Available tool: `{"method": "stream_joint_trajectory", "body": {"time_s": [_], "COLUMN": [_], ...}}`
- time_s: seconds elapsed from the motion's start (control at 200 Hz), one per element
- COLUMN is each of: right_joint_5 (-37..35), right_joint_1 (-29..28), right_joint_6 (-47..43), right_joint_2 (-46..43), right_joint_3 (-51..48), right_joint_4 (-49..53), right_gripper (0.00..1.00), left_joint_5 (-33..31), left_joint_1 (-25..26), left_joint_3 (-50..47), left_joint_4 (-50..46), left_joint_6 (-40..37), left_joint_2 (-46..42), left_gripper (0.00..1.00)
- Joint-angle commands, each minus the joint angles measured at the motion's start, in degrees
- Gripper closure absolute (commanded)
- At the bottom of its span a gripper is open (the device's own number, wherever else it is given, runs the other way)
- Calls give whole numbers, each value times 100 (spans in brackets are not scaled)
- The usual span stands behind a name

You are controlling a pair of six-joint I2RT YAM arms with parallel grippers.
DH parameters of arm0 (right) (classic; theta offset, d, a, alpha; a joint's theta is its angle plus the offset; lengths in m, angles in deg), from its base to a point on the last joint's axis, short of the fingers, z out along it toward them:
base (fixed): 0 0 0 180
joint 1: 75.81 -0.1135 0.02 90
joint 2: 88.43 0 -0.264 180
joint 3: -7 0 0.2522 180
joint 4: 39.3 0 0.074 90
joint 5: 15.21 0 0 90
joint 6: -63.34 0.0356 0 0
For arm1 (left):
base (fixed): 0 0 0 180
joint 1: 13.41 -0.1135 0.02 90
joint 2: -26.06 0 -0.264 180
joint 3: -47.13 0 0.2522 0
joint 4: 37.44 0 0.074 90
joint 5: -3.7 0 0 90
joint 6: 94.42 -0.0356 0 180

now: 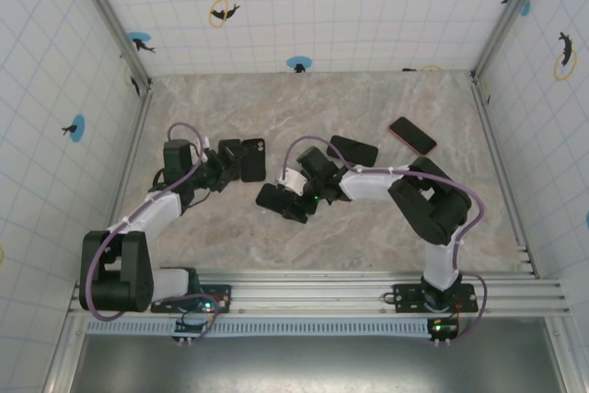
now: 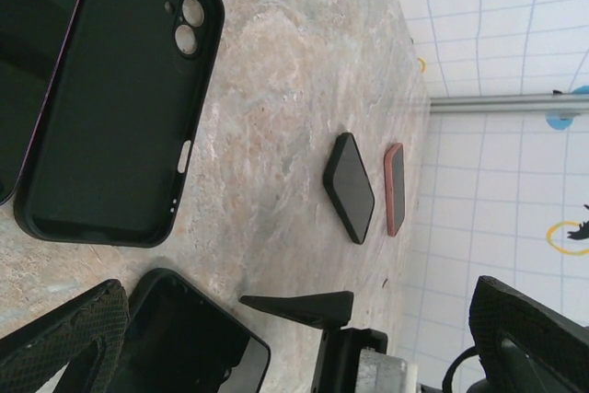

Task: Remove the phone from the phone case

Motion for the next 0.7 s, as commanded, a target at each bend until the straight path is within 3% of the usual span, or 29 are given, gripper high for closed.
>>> {"method": "stream_joint_trajectory", "body": {"time_s": [0.0,0.345,0.691], "right_joint_5": [-191,-327,-424], "right_joint_1": [-53,-70,-80], "right_joint_6": [-189,-164,-4], "right_joint_2": [125,428,289], "right_joint_3": [182,271,184], "right_joint_4": [292,659,655], "right_gripper": [0,10,38], "left_joint_5": [15,25,-20], "left_joint_1": [47,65,109], "left_joint_3": [1,55,13], "left_joint_4": [117,119,123], "left_joint_6": [65,89,82], "left_joint_2": [-76,-54,-37], "left_gripper": [2,3,3]}}
